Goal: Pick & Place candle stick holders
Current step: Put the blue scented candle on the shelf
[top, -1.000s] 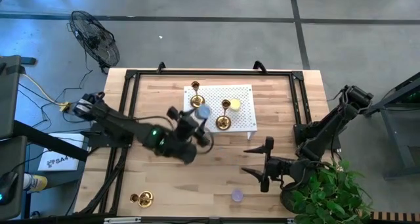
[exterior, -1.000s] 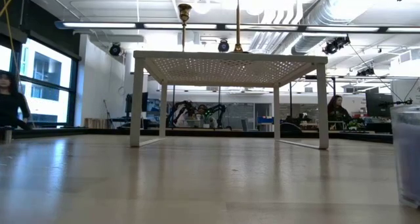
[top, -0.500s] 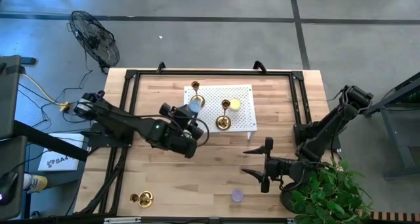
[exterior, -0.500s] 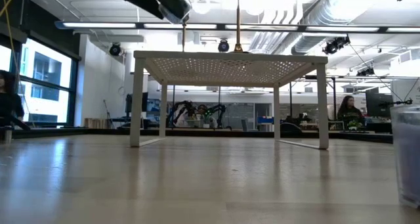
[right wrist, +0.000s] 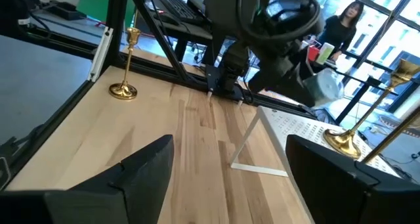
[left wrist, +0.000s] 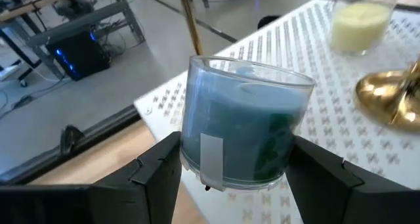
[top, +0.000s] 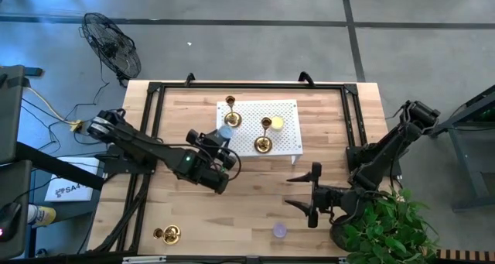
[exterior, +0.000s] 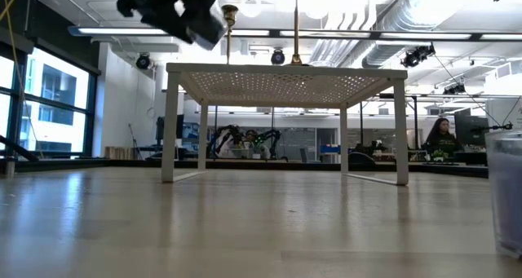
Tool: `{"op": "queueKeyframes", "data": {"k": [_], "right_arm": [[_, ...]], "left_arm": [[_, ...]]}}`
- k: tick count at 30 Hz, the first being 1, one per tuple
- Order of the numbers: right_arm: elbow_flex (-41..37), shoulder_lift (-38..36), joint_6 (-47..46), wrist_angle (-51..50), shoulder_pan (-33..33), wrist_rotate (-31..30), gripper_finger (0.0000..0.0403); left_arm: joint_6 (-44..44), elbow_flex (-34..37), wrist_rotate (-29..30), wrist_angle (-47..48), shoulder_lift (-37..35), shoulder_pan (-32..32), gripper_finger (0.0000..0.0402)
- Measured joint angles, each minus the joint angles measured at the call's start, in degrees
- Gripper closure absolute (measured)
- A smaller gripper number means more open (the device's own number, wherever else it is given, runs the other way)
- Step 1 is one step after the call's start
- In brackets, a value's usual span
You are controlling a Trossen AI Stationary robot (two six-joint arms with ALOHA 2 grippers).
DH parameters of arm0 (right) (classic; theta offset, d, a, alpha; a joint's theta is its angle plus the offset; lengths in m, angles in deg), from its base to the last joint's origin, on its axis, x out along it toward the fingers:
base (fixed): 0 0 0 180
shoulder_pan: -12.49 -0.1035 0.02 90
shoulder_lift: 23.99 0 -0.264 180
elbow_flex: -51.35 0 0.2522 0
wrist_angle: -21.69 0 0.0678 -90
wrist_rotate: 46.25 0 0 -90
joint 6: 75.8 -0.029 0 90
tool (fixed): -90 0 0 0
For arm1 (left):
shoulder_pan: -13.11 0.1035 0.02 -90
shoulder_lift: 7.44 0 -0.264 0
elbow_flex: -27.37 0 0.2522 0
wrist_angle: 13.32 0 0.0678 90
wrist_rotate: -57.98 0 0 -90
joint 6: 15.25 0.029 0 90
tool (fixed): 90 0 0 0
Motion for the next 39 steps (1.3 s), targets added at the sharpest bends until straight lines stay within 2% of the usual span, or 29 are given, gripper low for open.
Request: {"op": "queueKeyframes", "data": {"k": [9,17,22,39], "right_arm": [[0.00,0.01,-0.02,0.00,0.20,0.37,0.0114],[0.00,0.01,-0.02,0.02,0.20,0.37,0.0114],[0.00,0.01,-0.02,0.00,0.20,0.41,0.0114],[0.00,0.01,-0.02,0.01,0.20,1.05,0.0114]], "left_arm": [[-1.66,2.87,4.64,-5.30,0.00,-2.01,0.0178],[-5.16,6.98,4.67,-9.16,0.00,-2.59,0.0178],[-4.18,9.14,5.37,-14.96,0.00,-2.59,0.0178],[0.64,10.23,5.43,-22.75,-0.02,-2.55,0.0178]]}}
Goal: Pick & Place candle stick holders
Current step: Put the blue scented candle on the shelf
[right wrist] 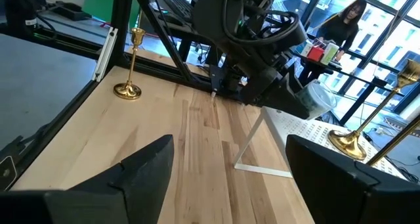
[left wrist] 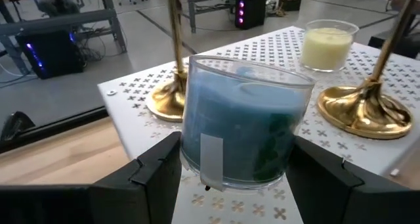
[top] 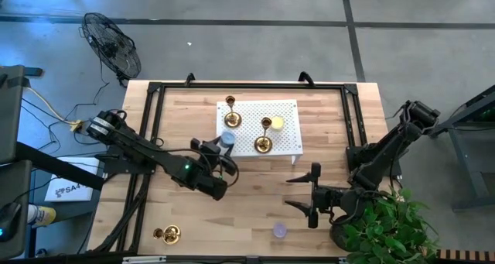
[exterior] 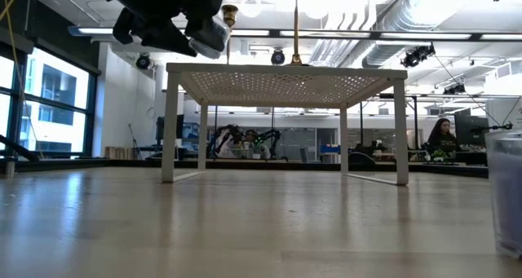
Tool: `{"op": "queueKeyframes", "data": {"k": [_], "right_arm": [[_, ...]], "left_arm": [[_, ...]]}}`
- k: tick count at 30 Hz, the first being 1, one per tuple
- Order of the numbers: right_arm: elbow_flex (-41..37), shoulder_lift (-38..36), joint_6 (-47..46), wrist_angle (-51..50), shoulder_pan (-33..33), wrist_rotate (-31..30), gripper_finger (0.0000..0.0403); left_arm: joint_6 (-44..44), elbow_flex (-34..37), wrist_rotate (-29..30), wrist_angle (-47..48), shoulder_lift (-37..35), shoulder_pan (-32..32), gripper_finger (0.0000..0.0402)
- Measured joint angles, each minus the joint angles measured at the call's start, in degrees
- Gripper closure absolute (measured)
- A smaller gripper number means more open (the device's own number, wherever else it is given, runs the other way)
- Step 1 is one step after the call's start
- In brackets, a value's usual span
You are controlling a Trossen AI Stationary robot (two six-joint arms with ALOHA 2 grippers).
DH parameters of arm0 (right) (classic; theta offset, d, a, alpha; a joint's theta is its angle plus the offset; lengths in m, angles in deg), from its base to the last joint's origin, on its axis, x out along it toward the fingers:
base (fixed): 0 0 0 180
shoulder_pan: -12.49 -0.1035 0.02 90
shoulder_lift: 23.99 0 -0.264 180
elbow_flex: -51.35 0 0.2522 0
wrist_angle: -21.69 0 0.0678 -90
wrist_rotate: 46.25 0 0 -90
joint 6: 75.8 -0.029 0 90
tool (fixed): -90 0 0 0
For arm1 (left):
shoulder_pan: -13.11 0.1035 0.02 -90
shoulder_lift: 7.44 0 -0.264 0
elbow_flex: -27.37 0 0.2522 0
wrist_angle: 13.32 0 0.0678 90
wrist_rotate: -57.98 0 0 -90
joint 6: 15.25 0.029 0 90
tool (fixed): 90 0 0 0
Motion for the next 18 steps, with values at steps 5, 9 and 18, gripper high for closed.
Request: {"op": "queueKeyframes", "data": {"k": [5,9,18], "right_arm": [[0.00,0.00,-0.01,0.00,0.00,0.00,0.0114],[0.00,0.00,-0.09,0.01,-0.02,0.00,0.0114],[0.00,0.00,-1.11,0.03,-0.02,0.41,0.0114]], "left_arm": [[2.34,-0.01,-2.25,-2.03,-0.01,0.56,0.0178],[4.28,-0.02,-5.91,-3.43,0.02,2.00,0.0178],[5.21,-0.13,-6.22,-5.77,3.74,2.72,0.0178]]}}
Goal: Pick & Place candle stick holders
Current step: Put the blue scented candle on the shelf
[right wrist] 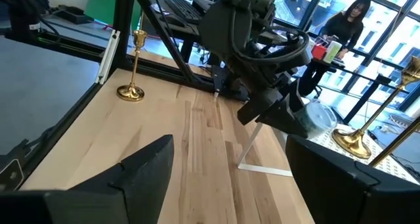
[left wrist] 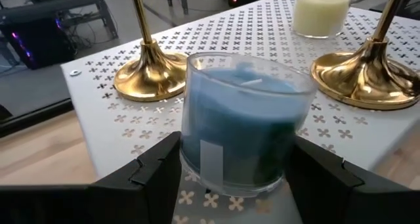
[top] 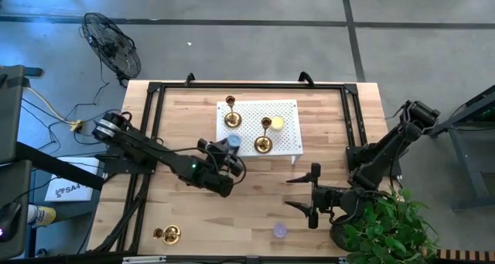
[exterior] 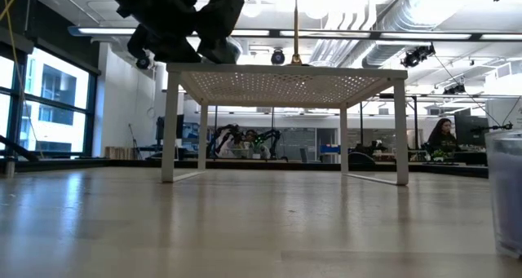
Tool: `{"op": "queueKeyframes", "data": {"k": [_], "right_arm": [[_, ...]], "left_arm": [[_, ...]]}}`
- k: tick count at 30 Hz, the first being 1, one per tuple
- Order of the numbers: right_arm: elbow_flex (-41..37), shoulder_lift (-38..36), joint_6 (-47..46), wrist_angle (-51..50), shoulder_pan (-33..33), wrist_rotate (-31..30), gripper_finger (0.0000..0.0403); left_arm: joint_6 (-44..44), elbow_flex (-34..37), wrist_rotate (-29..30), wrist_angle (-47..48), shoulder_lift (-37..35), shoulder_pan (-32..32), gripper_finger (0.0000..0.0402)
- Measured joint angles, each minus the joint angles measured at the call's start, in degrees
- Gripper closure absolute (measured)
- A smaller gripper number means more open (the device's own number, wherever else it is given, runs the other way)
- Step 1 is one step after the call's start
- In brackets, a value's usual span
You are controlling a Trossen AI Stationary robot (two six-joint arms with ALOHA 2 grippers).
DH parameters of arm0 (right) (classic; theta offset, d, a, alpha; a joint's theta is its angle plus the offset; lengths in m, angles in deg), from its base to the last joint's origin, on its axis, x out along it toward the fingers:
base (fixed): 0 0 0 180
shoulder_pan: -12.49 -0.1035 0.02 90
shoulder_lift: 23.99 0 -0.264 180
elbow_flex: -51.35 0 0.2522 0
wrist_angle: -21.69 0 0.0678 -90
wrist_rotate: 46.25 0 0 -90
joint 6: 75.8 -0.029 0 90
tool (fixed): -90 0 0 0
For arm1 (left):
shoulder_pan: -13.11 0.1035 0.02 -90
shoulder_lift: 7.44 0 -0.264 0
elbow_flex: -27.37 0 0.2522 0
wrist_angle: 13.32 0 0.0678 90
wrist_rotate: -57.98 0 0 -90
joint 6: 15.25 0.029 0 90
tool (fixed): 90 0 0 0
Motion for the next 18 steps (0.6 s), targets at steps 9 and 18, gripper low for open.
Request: {"op": "queueKeyframes", "data": {"k": [9,18], "right_arm": [[0.00,0.00,0.07,-0.02,0.00,0.04,0.0114],[0.00,0.00,0.04,-0.02,0.00,0.22,0.0114]], "left_arm": [[-0.18,-0.02,-1.27,0.07,0.41,0.04,0.0178],[-0.22,-0.04,-1.85,0.47,0.40,0.06,0.0111]]}}
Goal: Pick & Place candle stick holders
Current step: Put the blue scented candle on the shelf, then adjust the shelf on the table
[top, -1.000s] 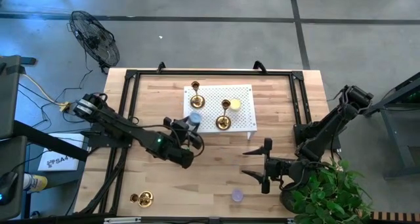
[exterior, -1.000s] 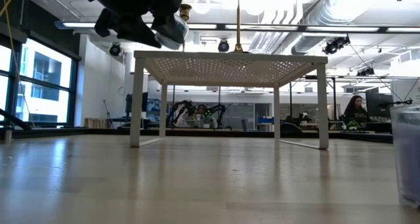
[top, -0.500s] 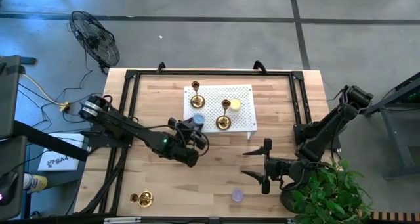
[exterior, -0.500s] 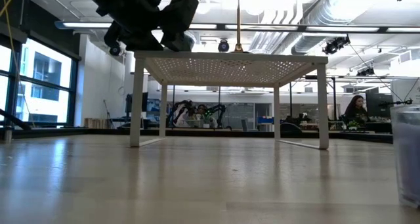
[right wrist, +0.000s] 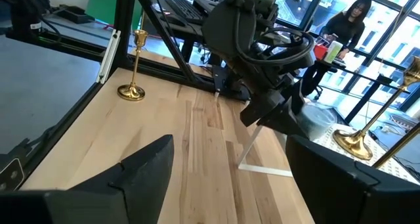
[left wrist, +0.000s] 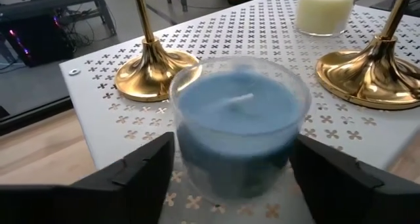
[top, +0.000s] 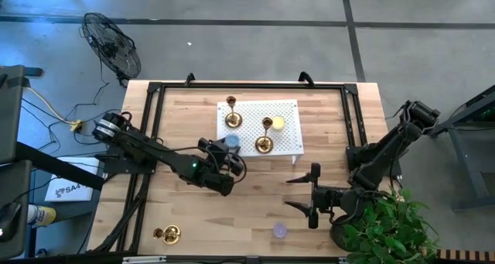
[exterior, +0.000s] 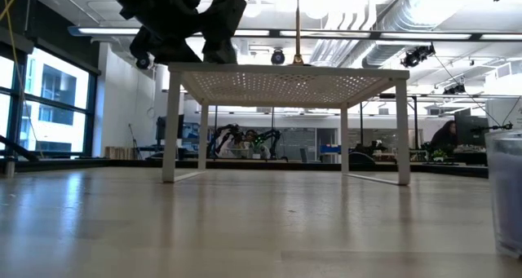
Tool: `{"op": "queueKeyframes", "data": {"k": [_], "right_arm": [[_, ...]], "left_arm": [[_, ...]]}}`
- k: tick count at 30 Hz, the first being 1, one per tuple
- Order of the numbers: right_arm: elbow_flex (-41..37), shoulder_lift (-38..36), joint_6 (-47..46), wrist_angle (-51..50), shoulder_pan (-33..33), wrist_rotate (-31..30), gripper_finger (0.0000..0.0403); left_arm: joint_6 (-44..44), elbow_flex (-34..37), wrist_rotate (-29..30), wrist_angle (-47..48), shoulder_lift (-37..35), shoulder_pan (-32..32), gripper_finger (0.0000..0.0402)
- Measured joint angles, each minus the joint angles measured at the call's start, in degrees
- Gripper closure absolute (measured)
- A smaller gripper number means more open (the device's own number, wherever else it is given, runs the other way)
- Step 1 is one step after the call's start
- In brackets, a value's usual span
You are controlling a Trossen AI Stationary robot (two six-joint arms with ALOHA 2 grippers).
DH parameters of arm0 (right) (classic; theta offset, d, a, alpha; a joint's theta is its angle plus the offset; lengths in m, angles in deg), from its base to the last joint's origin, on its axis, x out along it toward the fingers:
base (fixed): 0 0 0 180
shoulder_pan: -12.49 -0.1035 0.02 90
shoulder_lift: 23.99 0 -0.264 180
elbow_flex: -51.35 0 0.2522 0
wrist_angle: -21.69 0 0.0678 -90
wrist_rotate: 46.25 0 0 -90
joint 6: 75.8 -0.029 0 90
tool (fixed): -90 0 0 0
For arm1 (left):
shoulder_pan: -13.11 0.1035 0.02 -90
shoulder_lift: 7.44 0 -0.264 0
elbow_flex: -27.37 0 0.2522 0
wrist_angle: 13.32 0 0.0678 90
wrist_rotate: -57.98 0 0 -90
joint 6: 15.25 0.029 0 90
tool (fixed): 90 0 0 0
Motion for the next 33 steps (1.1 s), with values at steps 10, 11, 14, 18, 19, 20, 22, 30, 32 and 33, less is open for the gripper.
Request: {"op": "queueKeyframes", "data": {"k": [10,11,14,18,19,20,22,30,32,33], "right_arm": [[0.00,0.00,0.00,0.00,0.00,-0.05,0.0114],[0.00,0.00,-0.01,0.00,0.00,-0.15,0.0114],[0.00,0.00,-0.01,0.00,0.00,-0.20,0.0114],[0.00,0.00,0.00,0.00,0.02,-0.22,0.0114],[0.00,0.00,-0.01,0.00,0.00,-0.20,0.0114],[0.00,0.00,0.00,0.00,0.00,-0.20,0.0114],[0.00,0.00,0.01,0.00,0.00,-0.20,0.0114],[0.00,0.00,0.00,0.00,0.01,0.00,0.0114],[0.00,0.00,0.00,0.00,0.01,0.01,0.0114],[0.00,0.00,0.00,0.00,0.02,0.11,0.0114]], "left_arm": [[0.04,-0.18,-0.08,-0.09,0.01,-0.10,0.0085],[0.16,-0.48,0.14,0.06,0.06,-0.14,0.0085],[0.86,-1.94,-0.44,0.46,0.24,-0.24,0.0084],[4.48,-4.28,-3.36,0.32,0.25,-0.31,0.0083],[5.15,-4.79,-3.97,0.24,0.25,-0.31,0.0083],[5.31,-5.17,-4.65,0.18,0.25,-0.29,0.0083],[5.32,-5.53,-5.87,0.13,0.25,-0.26,0.0083],[4.33,-5.55,-5.66,2.85,0.25,-0.17,0.0083],[3.34,-5.57,-4.61,3.85,0.25,-0.17,0.0083],[3.16,-5.57,-4.02,4.13,0.25,-0.17,0.0083]]}}
